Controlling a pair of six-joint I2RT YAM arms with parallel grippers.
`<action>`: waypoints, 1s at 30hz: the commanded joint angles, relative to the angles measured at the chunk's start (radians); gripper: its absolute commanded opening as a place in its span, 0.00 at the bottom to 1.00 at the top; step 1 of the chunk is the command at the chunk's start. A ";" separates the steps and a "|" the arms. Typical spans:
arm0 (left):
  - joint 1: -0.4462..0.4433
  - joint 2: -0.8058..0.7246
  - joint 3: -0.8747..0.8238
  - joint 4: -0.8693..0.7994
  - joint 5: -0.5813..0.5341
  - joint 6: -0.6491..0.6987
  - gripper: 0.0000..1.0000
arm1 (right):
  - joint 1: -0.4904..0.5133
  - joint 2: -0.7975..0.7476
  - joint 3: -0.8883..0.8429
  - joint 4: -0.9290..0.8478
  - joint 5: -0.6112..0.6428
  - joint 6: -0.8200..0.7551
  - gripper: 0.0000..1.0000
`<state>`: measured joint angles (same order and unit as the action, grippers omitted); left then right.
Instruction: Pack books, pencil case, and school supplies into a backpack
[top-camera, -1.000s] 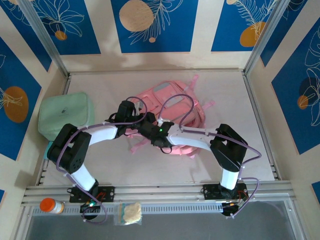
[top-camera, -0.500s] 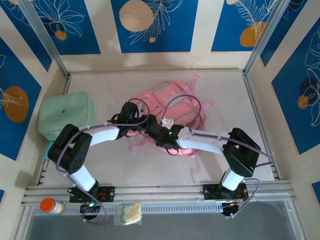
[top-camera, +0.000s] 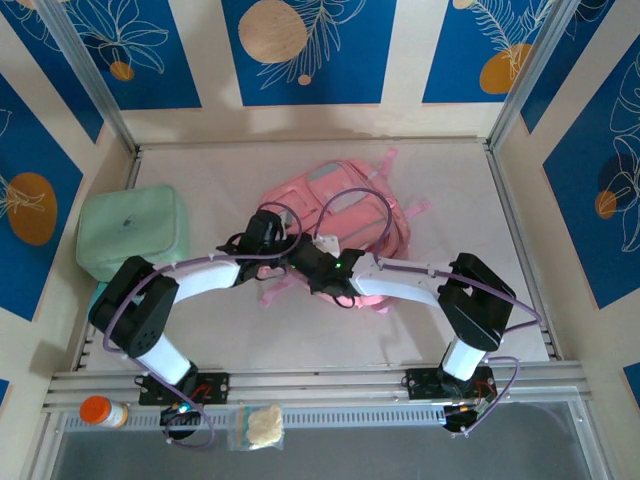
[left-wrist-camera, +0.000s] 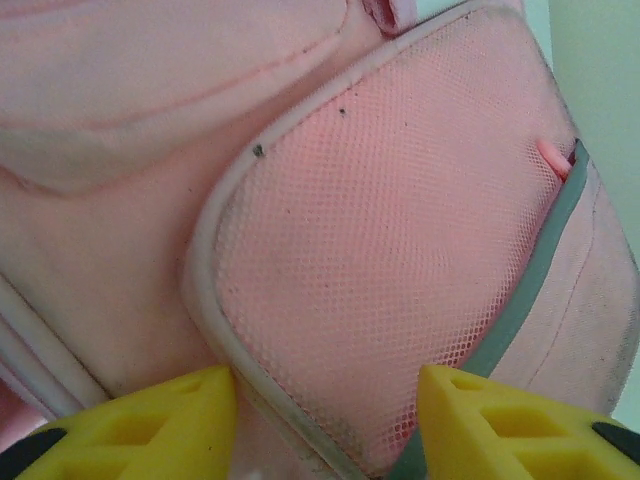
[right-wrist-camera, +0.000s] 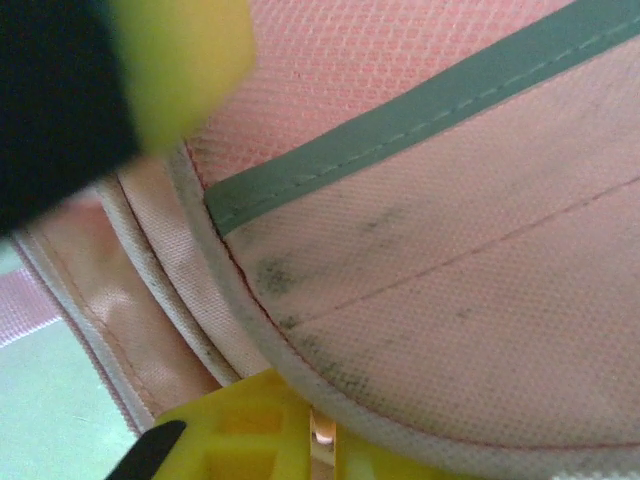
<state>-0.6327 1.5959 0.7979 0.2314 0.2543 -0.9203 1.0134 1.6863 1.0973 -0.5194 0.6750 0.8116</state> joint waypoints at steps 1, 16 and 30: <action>-0.047 -0.026 -0.028 0.036 -0.100 -0.073 0.48 | -0.005 -0.001 0.000 0.024 0.051 -0.036 0.05; -0.038 0.055 0.000 -0.045 -0.340 -0.056 0.26 | -0.022 -0.218 -0.175 -0.046 0.005 -0.081 0.00; -0.039 0.000 0.087 -0.163 -0.195 0.040 0.42 | -0.201 -0.458 -0.358 0.066 -0.229 -0.238 0.00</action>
<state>-0.6716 1.6260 0.8597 0.1207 0.0238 -0.8795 0.8356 1.2613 0.7624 -0.4774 0.5331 0.6044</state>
